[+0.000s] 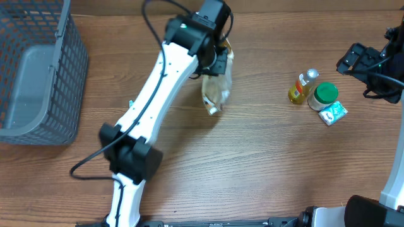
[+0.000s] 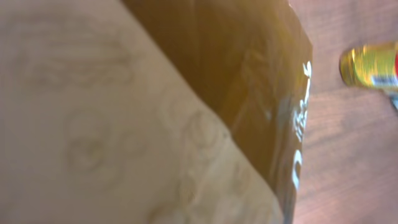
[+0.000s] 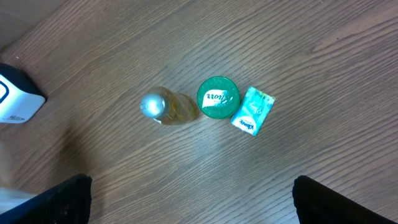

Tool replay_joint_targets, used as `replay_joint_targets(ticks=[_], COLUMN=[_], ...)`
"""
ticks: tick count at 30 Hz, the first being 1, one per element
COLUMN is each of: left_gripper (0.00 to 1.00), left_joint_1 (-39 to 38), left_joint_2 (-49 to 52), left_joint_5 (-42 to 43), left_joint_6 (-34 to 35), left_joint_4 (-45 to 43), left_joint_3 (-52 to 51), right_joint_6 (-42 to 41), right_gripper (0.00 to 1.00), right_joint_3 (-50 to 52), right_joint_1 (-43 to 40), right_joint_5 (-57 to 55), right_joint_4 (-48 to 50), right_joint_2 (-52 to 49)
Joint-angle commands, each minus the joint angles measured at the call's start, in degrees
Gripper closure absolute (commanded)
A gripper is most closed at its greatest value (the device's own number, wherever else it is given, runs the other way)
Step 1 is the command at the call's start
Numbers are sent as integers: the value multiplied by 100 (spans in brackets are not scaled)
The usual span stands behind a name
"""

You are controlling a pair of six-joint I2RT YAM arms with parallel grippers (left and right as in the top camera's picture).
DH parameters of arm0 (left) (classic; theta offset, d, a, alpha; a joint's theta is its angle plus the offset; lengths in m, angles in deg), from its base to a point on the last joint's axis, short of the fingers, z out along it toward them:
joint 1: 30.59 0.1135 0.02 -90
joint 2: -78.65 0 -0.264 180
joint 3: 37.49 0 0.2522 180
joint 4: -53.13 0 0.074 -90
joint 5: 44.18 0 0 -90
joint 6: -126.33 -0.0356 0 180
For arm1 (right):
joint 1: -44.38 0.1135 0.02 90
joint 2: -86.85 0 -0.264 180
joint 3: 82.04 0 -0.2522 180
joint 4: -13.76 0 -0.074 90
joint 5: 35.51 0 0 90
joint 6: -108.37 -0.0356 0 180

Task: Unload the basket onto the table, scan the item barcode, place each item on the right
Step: 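Carry the PanTree bag right and lower it beside the oil bottle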

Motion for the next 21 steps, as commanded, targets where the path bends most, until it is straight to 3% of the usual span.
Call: replay_joint_targets(ticks=[1,5,12,21], left_gripper=[96,96,96,96], left_joint_1=[-81,-85,-144,-573], left_joint_2=[409,863,1462,1965], left_joint_5=[1187,2190,3206,3298], left_joint_6=[361,387,702,684], left_joint_4=[28,-101,-297,-540], left_joint_3=[-26,-26,-26,-26], right_joint_6=[-22,-22,-22,-22], right_gripper=[0,0,0,0], right_joint_3=[-114,-114,-114,-114], right_joint_1=[-7,-7,-7,-7], right_joint_5=[-33,-33,-33,-33], right_joint_4=[28,28,28,28], right_joint_2=[63,63,63,63])
